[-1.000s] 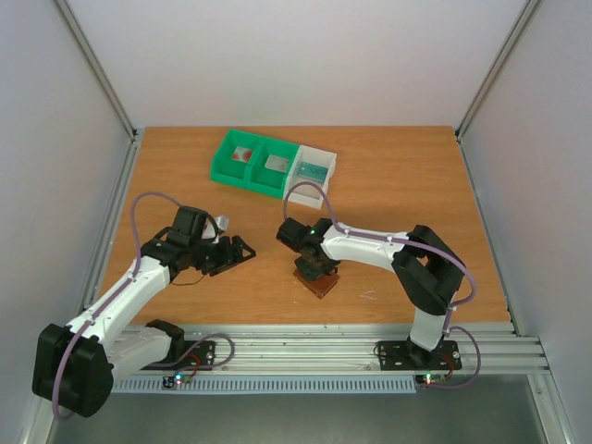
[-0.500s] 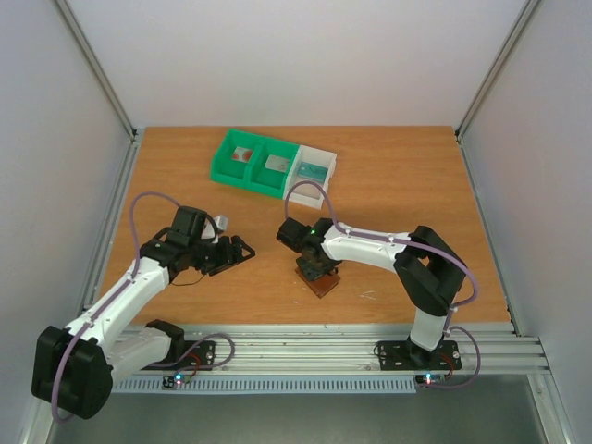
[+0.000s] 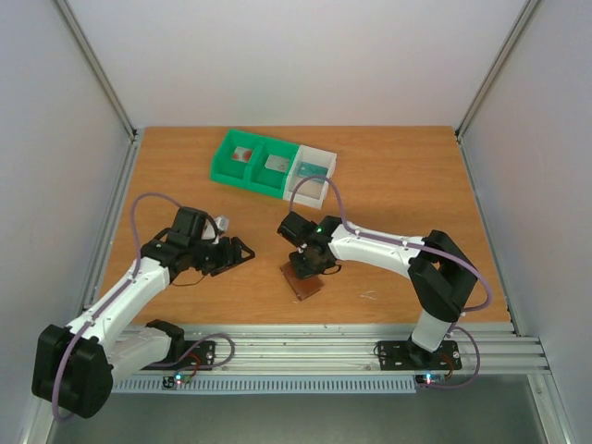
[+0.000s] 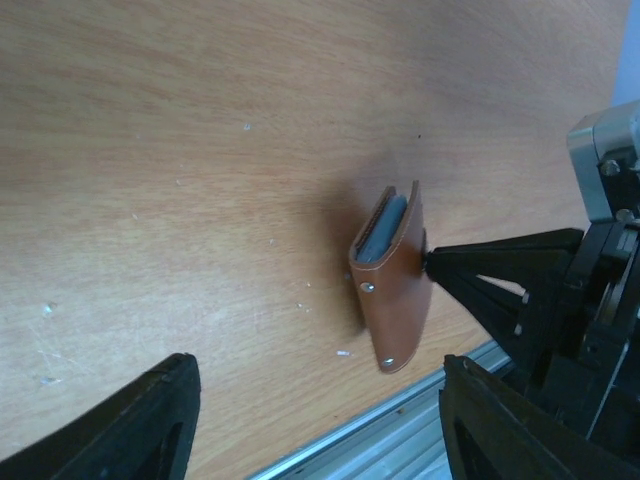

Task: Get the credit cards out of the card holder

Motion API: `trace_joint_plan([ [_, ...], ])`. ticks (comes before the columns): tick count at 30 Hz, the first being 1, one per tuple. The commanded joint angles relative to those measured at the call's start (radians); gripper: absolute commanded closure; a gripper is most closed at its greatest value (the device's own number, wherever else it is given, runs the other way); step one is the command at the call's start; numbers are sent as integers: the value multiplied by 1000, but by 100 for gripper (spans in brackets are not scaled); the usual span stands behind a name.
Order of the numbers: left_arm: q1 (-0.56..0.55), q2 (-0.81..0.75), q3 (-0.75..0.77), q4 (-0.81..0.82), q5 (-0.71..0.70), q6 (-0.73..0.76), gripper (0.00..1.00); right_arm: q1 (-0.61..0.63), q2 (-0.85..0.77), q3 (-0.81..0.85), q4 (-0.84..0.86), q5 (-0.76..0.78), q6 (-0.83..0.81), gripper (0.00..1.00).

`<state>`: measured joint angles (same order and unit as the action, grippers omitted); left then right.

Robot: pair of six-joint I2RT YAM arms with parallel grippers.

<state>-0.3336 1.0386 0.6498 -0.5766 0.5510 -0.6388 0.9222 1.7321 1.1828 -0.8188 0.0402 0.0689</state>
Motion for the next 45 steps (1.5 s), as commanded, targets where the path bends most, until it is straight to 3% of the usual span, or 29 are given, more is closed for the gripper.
trace_joint_plan([
  [1,-4,12,-34,73,49,-6,38,9,-29,1,106,-136,130,99],
  [8,-5,57,-75,227,149,-81,45,9,-23,-51,259,-211,289,99],
  [14,-12,121,-119,393,230,-157,81,9,-5,-80,319,-211,348,99],
  [17,-17,157,-127,445,241,-161,91,8,-1,-90,346,-215,360,99],
  [23,-35,260,-154,600,276,-199,92,9,-4,-134,409,-235,389,99],
  [27,-39,347,-159,651,272,-200,87,9,-5,-144,434,-247,385,99],
  [32,-39,451,-169,723,285,-203,86,8,1,-165,466,-267,396,99],
  [45,-39,535,-162,630,213,-105,85,8,-18,-196,487,-261,387,99],
])
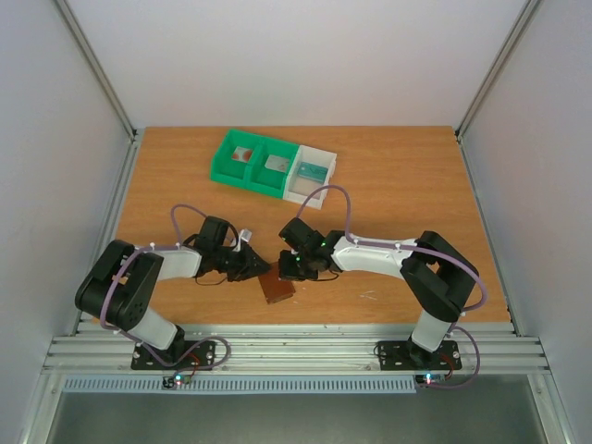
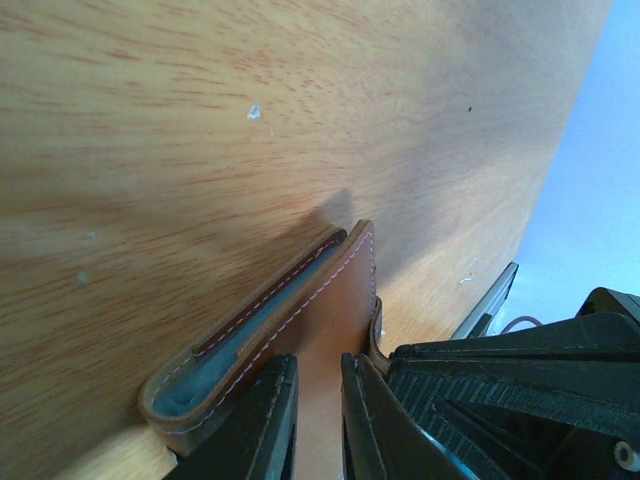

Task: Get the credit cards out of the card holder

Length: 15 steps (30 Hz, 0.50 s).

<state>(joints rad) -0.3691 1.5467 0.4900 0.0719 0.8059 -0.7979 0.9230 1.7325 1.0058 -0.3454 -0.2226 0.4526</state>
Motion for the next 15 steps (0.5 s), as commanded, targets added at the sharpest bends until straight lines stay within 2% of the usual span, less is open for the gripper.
trace_joint_plan([
  [1,-4,27,-4,-18,-43,54,85,7,-23,-19,12,2,-1,99],
  [10,-4,-8,7,-48,-42,49,83,2,-87,-84,8,59,4,99],
  [15,-4,-86,40,-163,-73,53,72,-13,-150,-131,-2,80,4,99],
])
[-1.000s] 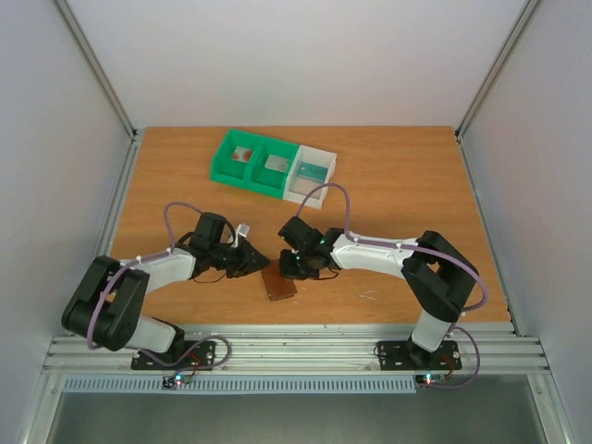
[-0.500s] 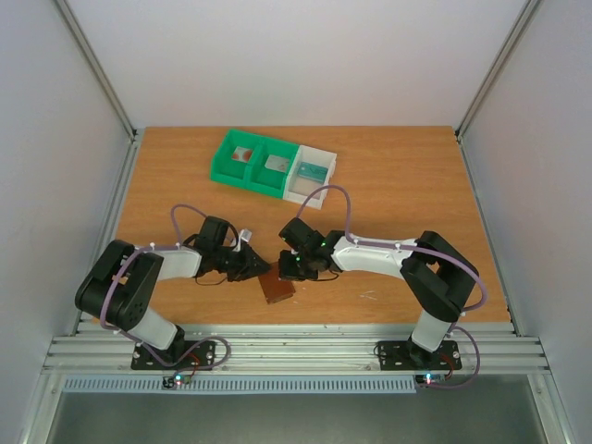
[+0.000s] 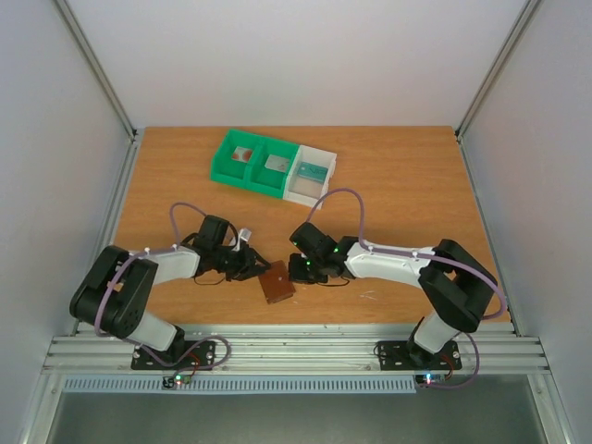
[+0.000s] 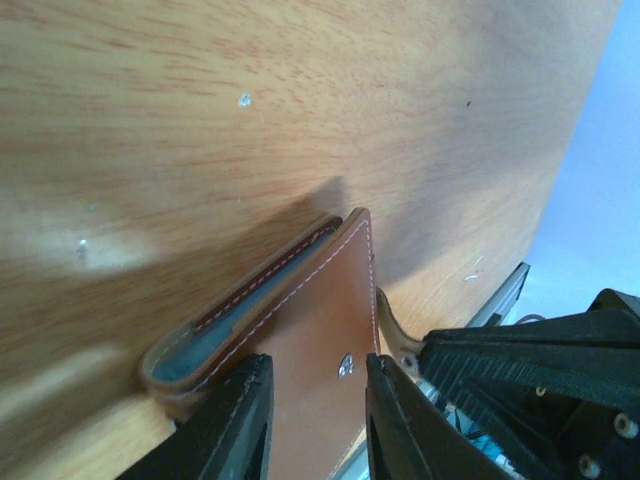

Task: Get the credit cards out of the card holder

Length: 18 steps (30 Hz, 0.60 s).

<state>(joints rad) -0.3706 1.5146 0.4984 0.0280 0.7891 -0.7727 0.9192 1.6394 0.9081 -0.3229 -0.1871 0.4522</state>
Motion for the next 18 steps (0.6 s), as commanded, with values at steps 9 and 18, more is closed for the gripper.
trace_joint_plan([
  [9,-2,-196,100,-331,-153,88,38,-16,-186,-56,-85,140,14,99],
  [18,-2,-270,91,-380,-147,103,28,-16,-271,-58,-71,104,53,99],
])
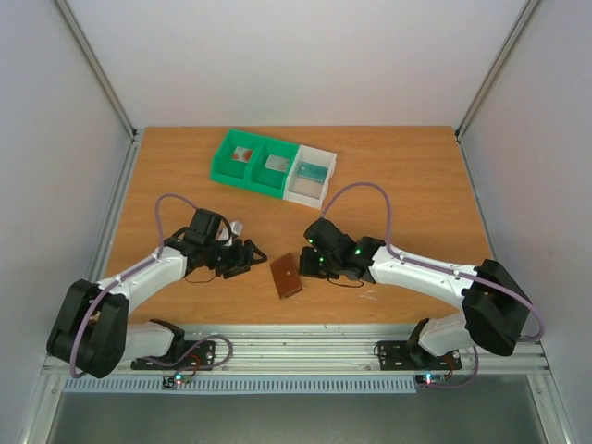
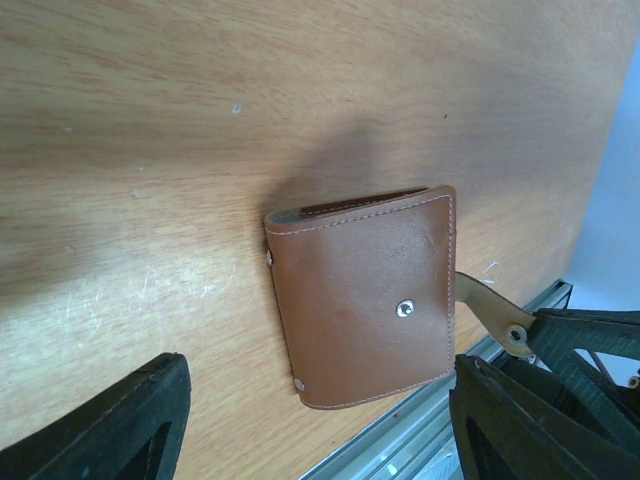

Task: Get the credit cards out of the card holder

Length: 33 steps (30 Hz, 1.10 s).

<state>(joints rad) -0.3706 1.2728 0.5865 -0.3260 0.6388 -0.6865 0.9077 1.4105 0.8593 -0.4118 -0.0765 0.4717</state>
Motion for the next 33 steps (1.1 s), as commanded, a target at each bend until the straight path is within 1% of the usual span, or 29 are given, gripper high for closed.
trace_joint_plan([
  [1,-2,-31,0,-21,15,16,28,-4,-47,-5,28,-27,36,99],
  [5,-2,-54,-1,-33,38,6,29,1,-38,0,108,-119,31,99],
  [8,-2,-84,-8,-37,63,-7,30,18,5,17,146,-169,30,99],
  [12,-2,-118,-16,-68,39,-8,31,22,30,12,193,-203,46,99],
  [15,-2,-119,-32,-69,26,-5,31,22,33,3,244,-242,61,99],
  [20,-2,-102,-41,-58,42,-4,32,22,47,-11,347,-316,103,99],
  [27,-2,-120,-39,-59,37,-17,32,22,35,-17,348,-303,107,99],
  [31,-2,-110,-45,-61,27,-8,33,22,15,-23,301,-261,91,99],
  [33,-2,-109,-50,-61,19,-6,35,22,3,-31,288,-246,87,99],
])
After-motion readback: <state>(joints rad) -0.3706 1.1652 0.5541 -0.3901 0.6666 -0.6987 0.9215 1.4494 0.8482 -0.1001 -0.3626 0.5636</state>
